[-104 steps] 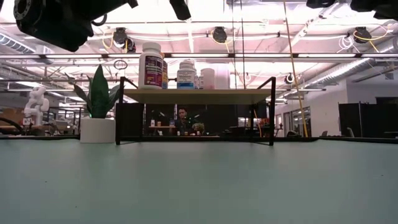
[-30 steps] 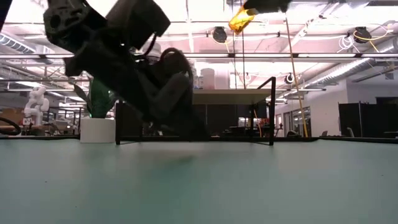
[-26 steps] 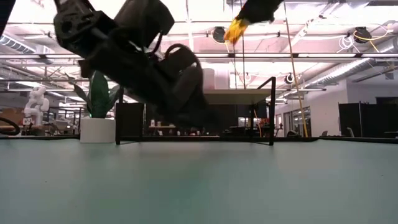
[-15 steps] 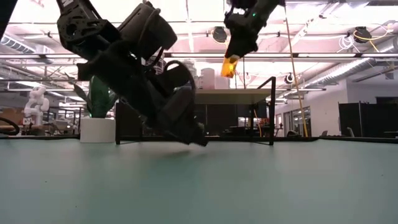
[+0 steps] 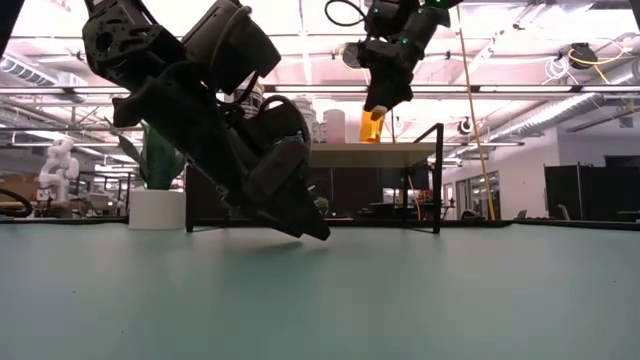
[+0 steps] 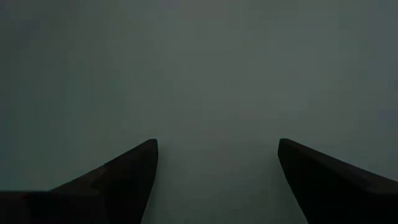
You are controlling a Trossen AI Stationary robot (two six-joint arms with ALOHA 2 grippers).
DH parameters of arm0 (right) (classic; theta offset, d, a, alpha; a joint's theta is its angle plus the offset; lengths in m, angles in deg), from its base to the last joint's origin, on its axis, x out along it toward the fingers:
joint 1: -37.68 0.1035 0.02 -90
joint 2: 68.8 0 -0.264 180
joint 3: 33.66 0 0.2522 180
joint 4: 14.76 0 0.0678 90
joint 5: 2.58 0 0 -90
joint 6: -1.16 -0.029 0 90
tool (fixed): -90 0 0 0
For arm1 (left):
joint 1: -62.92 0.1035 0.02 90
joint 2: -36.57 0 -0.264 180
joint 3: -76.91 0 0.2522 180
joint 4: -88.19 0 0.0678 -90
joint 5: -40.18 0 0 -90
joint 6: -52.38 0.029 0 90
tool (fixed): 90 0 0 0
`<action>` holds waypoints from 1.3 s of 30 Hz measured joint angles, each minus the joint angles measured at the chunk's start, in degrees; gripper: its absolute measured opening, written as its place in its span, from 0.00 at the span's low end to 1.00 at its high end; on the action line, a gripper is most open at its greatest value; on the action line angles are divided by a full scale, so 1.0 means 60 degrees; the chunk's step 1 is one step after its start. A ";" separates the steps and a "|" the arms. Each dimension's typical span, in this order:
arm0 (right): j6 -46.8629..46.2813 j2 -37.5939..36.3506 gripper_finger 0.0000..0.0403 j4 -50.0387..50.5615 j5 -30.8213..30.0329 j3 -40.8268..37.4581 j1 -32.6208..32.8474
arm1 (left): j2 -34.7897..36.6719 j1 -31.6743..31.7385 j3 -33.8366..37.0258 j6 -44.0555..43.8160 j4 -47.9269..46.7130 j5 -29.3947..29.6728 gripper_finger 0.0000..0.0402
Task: Pick and place medicine bottles onto shelf by color
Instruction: Put the orange pill bottle on the shelf, then return to Home Position
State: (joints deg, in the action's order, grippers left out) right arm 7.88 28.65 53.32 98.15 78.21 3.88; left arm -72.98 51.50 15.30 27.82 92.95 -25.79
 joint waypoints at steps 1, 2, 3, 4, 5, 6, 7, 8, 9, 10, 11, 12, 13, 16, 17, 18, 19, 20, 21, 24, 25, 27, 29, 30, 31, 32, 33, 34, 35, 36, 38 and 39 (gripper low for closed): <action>0.0000 0.0004 0.54 0.0004 0.0003 0.0000 0.0000 | 0.0000 -0.0014 0.0002 0.0000 0.0005 -0.0002 0.83; -0.0004 0.0004 0.56 0.0002 0.0000 -0.0002 0.0002 | 0.0000 -0.0026 0.0001 -0.0002 0.0012 -0.0004 0.83; -0.0004 0.0002 0.58 -0.0015 0.0002 -0.0012 0.0016 | 0.0000 -0.0035 -0.0001 -0.0008 0.0021 -0.0004 0.83; -0.0004 -0.0004 0.60 -0.0128 0.0000 -0.0065 0.0018 | 0.0000 -0.0035 0.0000 -0.0047 0.0017 -0.0004 0.83; -0.0016 -0.0004 0.61 -0.0214 0.0001 -0.0109 0.0018 | 0.0000 -0.0035 -0.0001 -0.0117 0.0003 -0.0004 0.83; -0.0040 0.0003 0.62 -0.0226 -0.0004 -0.0145 0.0018 | 0.0000 -0.0035 -0.0001 -0.0206 -0.0018 -0.0007 0.83; -0.0037 0.0004 0.63 -0.0206 -0.0006 -0.0178 0.0018 | 0.0000 -0.0035 -0.0001 -0.0287 -0.0048 -0.0007 0.83; -0.0001 0.0004 0.63 -0.0239 -0.0007 -0.0214 0.0018 | 0.0000 -0.0035 -0.0001 -0.0356 -0.0071 -0.0007 0.83; 0.0061 0.0002 0.64 -0.0368 -0.0007 -0.0267 0.0018 | 0.0000 -0.0035 -0.0001 -0.0404 -0.0081 -0.0010 0.83; 0.0109 -0.0004 0.64 -0.0541 -0.0009 -0.0340 0.0018 | 0.0000 -0.0039 -0.0001 -0.0432 -0.0080 -0.0010 0.83; 0.0145 -0.0004 0.64 -0.0649 -0.0011 -0.0404 0.0018 | 0.0000 -0.0039 -0.0001 -0.0437 -0.0080 -0.0011 0.83; 0.0195 0.0000 0.64 -0.0661 -0.0015 -0.0448 0.0019 | 0.0000 -0.0049 -0.0001 -0.0437 -0.0089 -0.0011 0.83; 0.0251 0.0004 0.64 -0.0658 -0.0029 -0.0479 0.0022 | 0.0000 -0.0053 -0.0001 -0.0441 -0.0126 -0.0011 0.83; 0.0538 -0.0029 0.64 -0.0820 -0.0029 -0.0488 0.0022 | 0.0000 -0.0072 -0.0009 -0.0537 -0.0402 -0.0004 0.83; 0.0692 -0.0084 0.64 -0.0797 -0.0032 -0.0488 0.0022 | 0.0003 -0.0075 -0.0026 -0.0798 -0.0618 0.0003 0.83; 0.0805 -0.0167 0.64 -0.0732 -0.0038 -0.0494 0.0024 | 0.0022 -0.0075 -0.0044 -0.1218 -0.0912 0.0004 0.83; 0.0832 -0.0289 0.64 -0.0649 -0.0033 -0.0495 0.0036 | 0.0117 -0.0072 -0.0059 -0.1626 -0.1307 -0.0032 0.83; 0.0830 -0.0441 0.64 -0.0557 -0.0033 -0.0495 0.0063 | 0.0300 -0.0063 -0.0070 -0.1910 -0.1824 -0.0124 0.83; 0.0827 -0.0632 0.64 -0.0433 -0.0033 -0.0495 0.0086 | 0.0493 -0.0066 -0.0055 -0.2121 -0.2350 -0.0242 0.83; 0.0651 -0.1295 0.64 -0.0037 -0.0015 -0.0504 0.0210 | 0.1126 -0.0227 0.0025 -0.2050 -0.3215 -0.0182 0.83; 0.0460 -0.1555 0.64 -0.0077 -0.0018 -0.0621 0.0314 | 0.1439 -0.0364 0.0117 -0.1809 -0.3433 0.0037 0.83; 0.0139 -0.2262 0.64 -0.0525 -0.0040 -0.1288 0.0649 | 0.2030 -0.0781 0.0121 -0.1154 -0.2877 0.0710 0.83; -0.0085 -0.3026 0.64 -0.1370 -0.0062 -0.2373 0.1261 | 0.2824 -0.1271 0.0227 -0.0483 -0.2483 0.1545 0.83; -0.0208 -0.3442 0.64 -0.2004 -0.0060 -0.2990 0.1608 | 0.3153 -0.1566 0.0273 -0.0139 -0.2349 0.1962 0.83; -0.0323 -0.3904 0.64 -0.2642 -0.0146 -0.3660 0.1944 | 0.3446 -0.1860 0.0313 0.0108 -0.2279 0.2345 0.83; -0.0483 -0.4310 0.64 -0.3114 -0.0427 -0.4292 0.2362 | 0.3790 -0.2149 0.0379 0.0296 -0.2444 0.2770 0.82; -0.0676 -0.4742 0.64 -0.3768 -0.0877 -0.4948 0.2802 | 0.4177 -0.2441 0.0426 0.0478 -0.2835 0.3269 0.81; -0.0860 -0.5224 0.63 -0.4585 -0.1490 -0.5600 0.3254 | 0.4596 -0.2731 0.0427 0.0590 -0.3098 0.3710 0.79; -0.0959 -0.5640 0.62 -0.5270 -0.2040 -0.6251 0.3702 | 0.5039 -0.2991 0.0398 0.0659 -0.3399 0.4099 0.77; -0.1003 -0.6011 0.61 -0.6012 -0.2629 -0.6993 0.4166 | 0.5508 -0.3222 0.0389 0.0665 -0.3853 0.4544 0.74; -0.0999 -0.6649 0.59 -0.7836 -0.3407 -0.8337 0.4978 | 0.6288 -0.3623 0.0392 0.0588 -0.4552 0.5373 0.68; -0.0965 -0.6869 0.58 -0.8752 -0.3633 -0.9005 0.5252 | 0.6633 -0.3766 0.0392 0.0602 -0.4816 0.5696 0.65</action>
State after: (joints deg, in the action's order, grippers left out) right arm 2.09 -12.56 0.81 76.35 24.18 35.39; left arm -33.19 28.90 17.65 31.44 64.05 8.39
